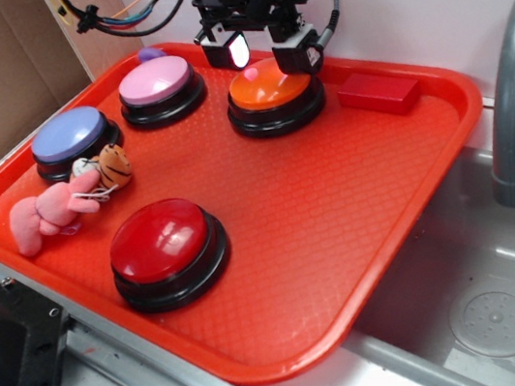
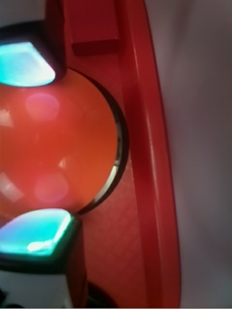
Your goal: Push the orange button.
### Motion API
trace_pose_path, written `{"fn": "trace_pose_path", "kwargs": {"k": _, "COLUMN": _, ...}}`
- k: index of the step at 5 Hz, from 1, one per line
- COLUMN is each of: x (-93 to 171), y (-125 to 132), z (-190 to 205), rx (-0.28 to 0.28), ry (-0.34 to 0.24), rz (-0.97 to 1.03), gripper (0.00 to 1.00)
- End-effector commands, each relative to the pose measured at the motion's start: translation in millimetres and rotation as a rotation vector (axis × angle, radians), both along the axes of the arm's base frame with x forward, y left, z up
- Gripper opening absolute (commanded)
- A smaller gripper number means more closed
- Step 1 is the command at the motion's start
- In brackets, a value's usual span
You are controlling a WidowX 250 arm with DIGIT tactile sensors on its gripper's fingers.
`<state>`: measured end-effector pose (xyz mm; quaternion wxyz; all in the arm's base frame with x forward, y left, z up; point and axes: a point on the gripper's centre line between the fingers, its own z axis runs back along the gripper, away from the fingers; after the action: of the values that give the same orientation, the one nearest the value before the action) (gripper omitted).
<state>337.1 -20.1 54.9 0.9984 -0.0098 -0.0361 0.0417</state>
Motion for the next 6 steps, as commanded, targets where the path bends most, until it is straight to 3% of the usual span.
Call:
{"fn": "trace_pose_path", "kwargs": {"k": 1, "x": -8.8, "y": -9.6, "z": 66.0, "rx": 0.082, "ry": -0.164, "rz": -0.14, "gripper": 1.0}}
{"fn": "trace_pose_path", "kwargs": {"k": 2, "x": -14.2, "y": -8.5, "z": 77.0, "rx": 0.12, "ry": -0.161, "rz": -0.178, "gripper": 1.0}}
{"fn": "trace_pose_path", "kwargs": {"k": 3, "x": -17.9, "y": -7.5, "z": 89.7, "rx": 0.078, "ry": -0.131, "rz": -0.246, "gripper": 1.0}}
{"fn": "trace_pose_path", "kwargs": {"k": 4, "x": -24.9, "y": -7.4, "z": 99.2, "rx": 0.071, "ry": -0.137, "rz": -0.262, "gripper": 1.0}}
{"fn": "trace_pose_path", "kwargs": {"k": 6, "x": -29.0, "y": -6.6, "z": 114.8, "rx": 0.071, "ry": -0.052, "rz": -0.317, "gripper": 1.0}}
